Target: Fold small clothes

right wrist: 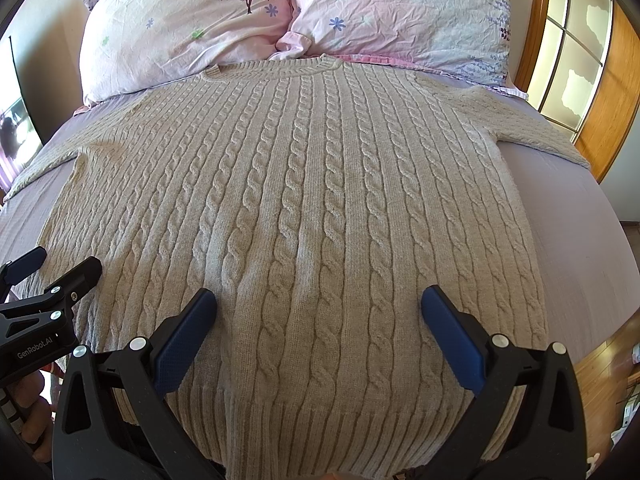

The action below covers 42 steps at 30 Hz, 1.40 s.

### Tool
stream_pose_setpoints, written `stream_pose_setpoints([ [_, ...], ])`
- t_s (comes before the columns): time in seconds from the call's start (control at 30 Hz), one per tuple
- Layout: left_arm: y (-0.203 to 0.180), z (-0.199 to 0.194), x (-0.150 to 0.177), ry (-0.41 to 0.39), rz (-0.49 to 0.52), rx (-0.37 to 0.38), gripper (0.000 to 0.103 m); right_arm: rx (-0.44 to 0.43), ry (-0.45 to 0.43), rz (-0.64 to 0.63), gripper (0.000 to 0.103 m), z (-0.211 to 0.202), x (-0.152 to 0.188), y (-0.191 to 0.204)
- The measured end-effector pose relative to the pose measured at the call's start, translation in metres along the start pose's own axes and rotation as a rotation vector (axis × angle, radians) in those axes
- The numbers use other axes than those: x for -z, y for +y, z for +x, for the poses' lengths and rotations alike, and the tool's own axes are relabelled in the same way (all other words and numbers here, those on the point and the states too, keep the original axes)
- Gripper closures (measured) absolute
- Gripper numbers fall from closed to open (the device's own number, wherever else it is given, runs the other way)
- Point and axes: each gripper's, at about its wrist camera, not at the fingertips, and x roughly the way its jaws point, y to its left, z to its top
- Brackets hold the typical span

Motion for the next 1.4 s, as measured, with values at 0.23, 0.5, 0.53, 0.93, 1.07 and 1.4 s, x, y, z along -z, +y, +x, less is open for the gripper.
stream_pose_setpoints([
  [0.23, 0.0000, 0.0000, 0.0000, 0.000, 0.000, 0.000, 0.002, 0.000, 0.000, 0.000, 0.001, -0.0002, 0.0001, 0.0000],
  [0.5, -0.0001, 0.0000, 0.0000, -0.001, 0.001, 0.000, 0.002, 0.000, 0.001, 0.000, 0.001, -0.0001, -0.0002, 0.0005],
  [0.53, 0.0000, 0.0000, 0.0000, -0.001, 0.000, 0.000, 0.002, 0.001, 0.001, 0.000, 0.001, -0.0001, -0.0002, 0.0006],
  [0.93, 0.0001, 0.0000, 0.0001, 0.000, 0.000, -0.001, 0.002, 0.001, 0.002, 0.001, 0.001, 0.0007, 0.0000, 0.0018],
  [1.07, 0.0001, 0.0000, 0.0001, 0.000, 0.000, 0.000, 0.002, 0.003, 0.010, 0.003, 0.001, 0.0011, 0.0010, 0.0024],
  [1.4, 0.0019, 0.0014, 0.0029, -0.005, 0.002, 0.000, 0.002, -0.004, 0.020, -0.014, 0.001, 0.0055, -0.0031, 0.0047],
])
